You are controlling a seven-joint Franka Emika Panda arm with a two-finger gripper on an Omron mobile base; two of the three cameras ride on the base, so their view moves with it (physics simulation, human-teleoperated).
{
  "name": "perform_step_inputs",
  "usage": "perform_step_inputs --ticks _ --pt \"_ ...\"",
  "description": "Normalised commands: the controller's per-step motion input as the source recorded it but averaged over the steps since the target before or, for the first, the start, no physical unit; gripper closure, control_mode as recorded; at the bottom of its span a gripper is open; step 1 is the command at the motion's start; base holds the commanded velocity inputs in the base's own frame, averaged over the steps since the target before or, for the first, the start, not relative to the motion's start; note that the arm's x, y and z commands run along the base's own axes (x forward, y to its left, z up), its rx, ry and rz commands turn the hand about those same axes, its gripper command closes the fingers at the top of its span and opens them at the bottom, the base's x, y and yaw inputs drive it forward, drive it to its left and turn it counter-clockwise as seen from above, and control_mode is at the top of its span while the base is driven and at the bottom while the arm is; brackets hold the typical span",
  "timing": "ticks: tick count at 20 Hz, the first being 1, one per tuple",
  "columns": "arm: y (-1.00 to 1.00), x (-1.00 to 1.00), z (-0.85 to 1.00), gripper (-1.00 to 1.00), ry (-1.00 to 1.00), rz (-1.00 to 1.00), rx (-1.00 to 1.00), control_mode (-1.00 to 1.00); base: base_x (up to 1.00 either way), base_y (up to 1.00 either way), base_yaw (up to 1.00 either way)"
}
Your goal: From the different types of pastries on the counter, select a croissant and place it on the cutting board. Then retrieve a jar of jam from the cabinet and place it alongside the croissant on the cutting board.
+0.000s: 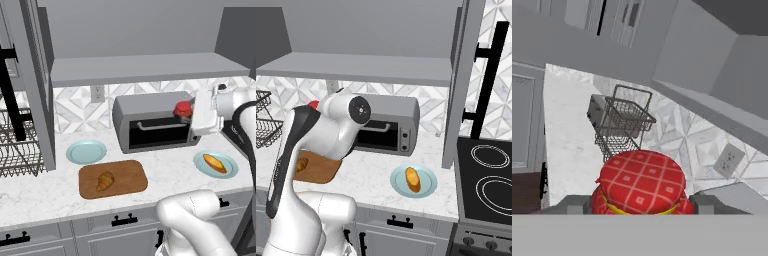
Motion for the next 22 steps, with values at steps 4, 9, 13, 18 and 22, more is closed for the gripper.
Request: perform_step_inputs --ticks 4,9,13,18,22 --pt "0.78 -0.33 -0.9 1.0 0.11 0.35 -0.14 -1.0 0.0 0.0 0.0" --pt "0.43 0.34 -0.82 1.0 0.08 0.31 0.0 -1.0 0.0 0.0 0.0" --pt "0.24 0.55 -0.84 1.0 0.0 0.27 0.0 -1.0 0.0 0.0 0.0" --pt "0.0 0.54 -0.6 1.0 0.03 0.18 0.02 -1.0 0.0 0.0 0.0" --pt "0.18 0.49 -0.6 1.0 0.09 0.14 0.0 -1.0 0.0 0.0 0.0"
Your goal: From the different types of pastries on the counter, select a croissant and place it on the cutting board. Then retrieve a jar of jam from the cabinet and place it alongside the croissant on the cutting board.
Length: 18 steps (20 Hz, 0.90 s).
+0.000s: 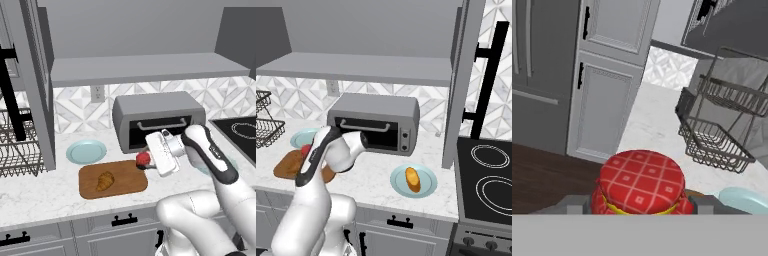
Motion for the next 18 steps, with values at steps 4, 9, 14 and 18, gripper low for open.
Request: perform_step_inputs --ticks 4,9,14,18 --pt "0.38 0.36 -0.61 1.0 0.1 0.04 0.0 -1.0 0.0 0.0 0.0" --pt "0.11 0.46 -0.51 1.0 0.08 0.02 0.0 -1.0 0.0 0.0 0.0" --pt "0.0 0.46 -0.53 1.0 0.01 0.05 0.0 -1.0 0.0 0.0 0.0" --pt "0.0 0.4 -0.38 1.0 0.0 0.05 0.0 -1.0 0.0 0.0 0.0"
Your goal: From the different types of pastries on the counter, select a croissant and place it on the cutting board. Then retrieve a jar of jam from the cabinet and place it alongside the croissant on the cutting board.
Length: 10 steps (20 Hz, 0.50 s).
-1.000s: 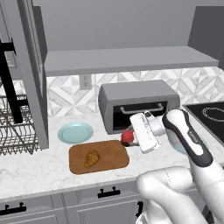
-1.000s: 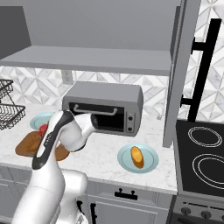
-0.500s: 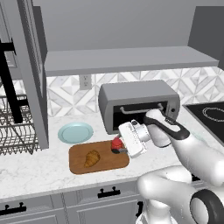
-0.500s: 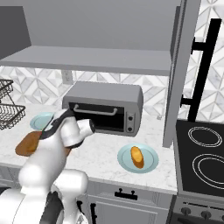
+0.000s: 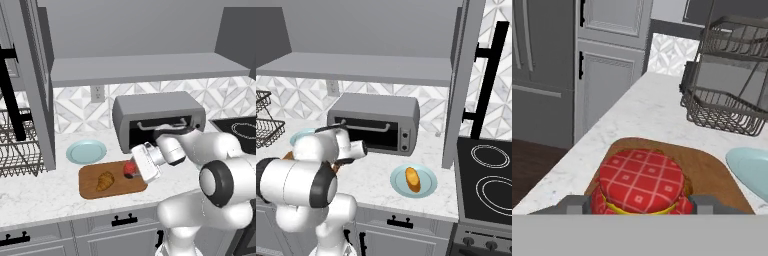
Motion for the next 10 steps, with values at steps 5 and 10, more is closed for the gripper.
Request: perform_step_inputs --ticks 5,10 --pt "0.14 0.13 -0.23 1.0 0.05 0.01 0.0 -1.0 0.0 0.0 0.0" --pt "0.5 0.0 -0.04 1.0 0.04 0.0 0.0 -1.0 0.0 0.0 0.0"
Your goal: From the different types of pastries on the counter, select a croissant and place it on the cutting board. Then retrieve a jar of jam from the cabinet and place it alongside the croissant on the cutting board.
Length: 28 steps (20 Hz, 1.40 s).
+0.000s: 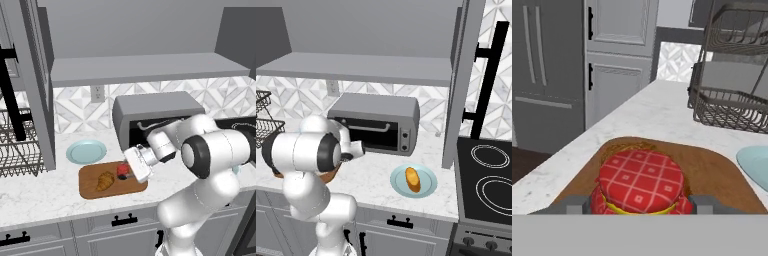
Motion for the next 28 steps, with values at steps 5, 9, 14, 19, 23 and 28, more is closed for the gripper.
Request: perform_step_inputs --ticks 5,9,14,19,23,28 --pt "0.17 0.0 -0.18 -1.0 0.0 0.0 0.0 -1.0 0.0 0.0 0.0" --pt "-0.2 0.0 0.0 -1.0 -0.04 0.0 0.02 -1.0 0.0 0.0 0.0" --pt "-0.28 -0.06 0.24 -1.0 -0.02 0.0 0.01 -1.0 0.0 0.0 0.0" --pt "0.0 -0.03 0.57 -1.0 0.02 0.0 0.0 -1.0 0.0 0.0 0.0" --pt "-0.05 -0.26 0.73 -1.0 0.01 0.0 0.0 -1.0 0.0 0.0 0.0" --pt "0.0 -0.46 0.8 -1.0 0.01 0.0 -0.02 -1.0 0.0 0.0 0.0"
